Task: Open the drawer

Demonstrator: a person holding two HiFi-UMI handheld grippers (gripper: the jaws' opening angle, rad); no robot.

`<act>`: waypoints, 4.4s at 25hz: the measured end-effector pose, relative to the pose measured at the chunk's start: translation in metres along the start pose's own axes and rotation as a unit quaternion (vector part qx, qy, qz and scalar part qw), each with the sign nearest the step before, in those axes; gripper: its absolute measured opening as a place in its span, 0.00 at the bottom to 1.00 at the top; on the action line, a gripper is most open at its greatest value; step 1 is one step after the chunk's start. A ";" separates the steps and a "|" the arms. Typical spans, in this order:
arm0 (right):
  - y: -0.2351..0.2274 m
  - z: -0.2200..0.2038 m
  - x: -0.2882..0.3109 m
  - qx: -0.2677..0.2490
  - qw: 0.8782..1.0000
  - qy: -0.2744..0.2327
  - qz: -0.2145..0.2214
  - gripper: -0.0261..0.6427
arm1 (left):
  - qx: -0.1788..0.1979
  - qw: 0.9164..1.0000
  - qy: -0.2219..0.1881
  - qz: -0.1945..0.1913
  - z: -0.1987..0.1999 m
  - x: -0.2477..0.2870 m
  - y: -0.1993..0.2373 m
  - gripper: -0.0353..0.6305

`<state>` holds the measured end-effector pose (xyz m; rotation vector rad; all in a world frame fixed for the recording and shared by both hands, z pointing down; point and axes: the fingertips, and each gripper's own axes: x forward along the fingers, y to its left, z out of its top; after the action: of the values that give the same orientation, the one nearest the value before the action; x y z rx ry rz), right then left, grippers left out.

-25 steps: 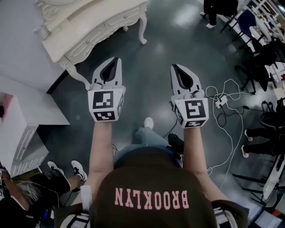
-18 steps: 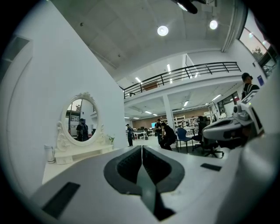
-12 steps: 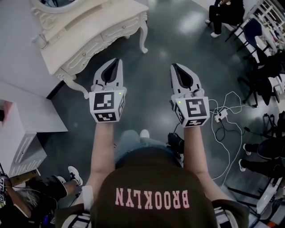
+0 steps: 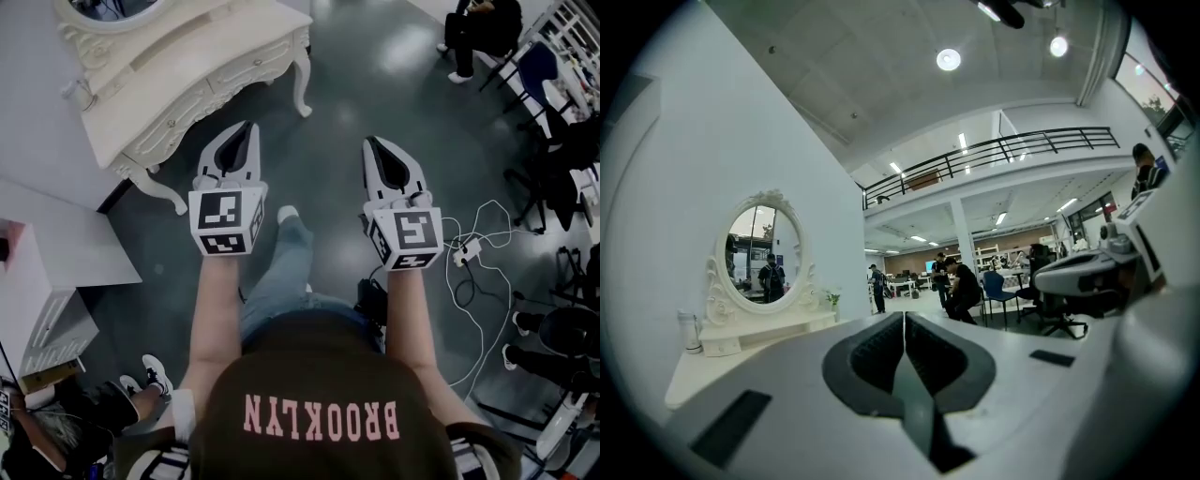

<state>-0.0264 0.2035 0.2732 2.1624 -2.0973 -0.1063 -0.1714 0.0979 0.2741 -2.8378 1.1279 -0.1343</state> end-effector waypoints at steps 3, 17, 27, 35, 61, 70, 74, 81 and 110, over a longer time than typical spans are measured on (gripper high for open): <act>-0.010 -0.005 0.018 0.003 1.000 0.000 0.000 0.03 | 0.003 1.000 0.003 -0.003 -0.003 0.022 0.003 0.06; -0.086 -0.004 0.155 -0.007 1.000 0.010 -0.012 0.03 | 0.004 0.999 0.028 -0.017 -0.012 0.187 0.050 0.06; -0.130 0.001 0.274 -0.012 1.000 0.024 -0.011 0.03 | -0.044 0.999 0.001 -0.009 -0.001 0.295 0.108 0.06; -0.130 -0.014 0.357 -0.011 0.999 0.047 0.022 0.03 | -0.099 0.995 0.015 -0.027 -0.031 0.344 0.144 0.06; -0.175 -0.099 0.535 -0.033 0.973 0.103 0.202 0.03 | -0.167 0.969 0.122 0.139 -0.141 0.445 0.193 0.11; -0.213 -0.137 0.598 0.016 0.962 0.144 0.233 0.03 | -0.188 0.940 0.188 0.215 -0.194 0.477 0.192 0.27; -0.223 -0.161 0.616 0.032 0.955 0.169 0.242 0.03 | -0.196 0.927 0.217 0.237 -0.217 0.490 0.191 0.27; -0.224 -0.211 0.636 0.027 0.937 0.218 0.273 0.03 | -0.219 0.898 0.264 0.276 -0.272 0.505 0.197 0.27; -0.229 -0.314 0.657 0.073 0.911 0.310 0.264 0.03 | -0.262 0.832 0.376 0.313 -0.389 0.527 0.234 0.24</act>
<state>0.2656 -0.4336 0.5771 1.3324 -2.2115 0.7078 0.0072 -0.4518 0.6604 -2.6355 2.5283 -1.1161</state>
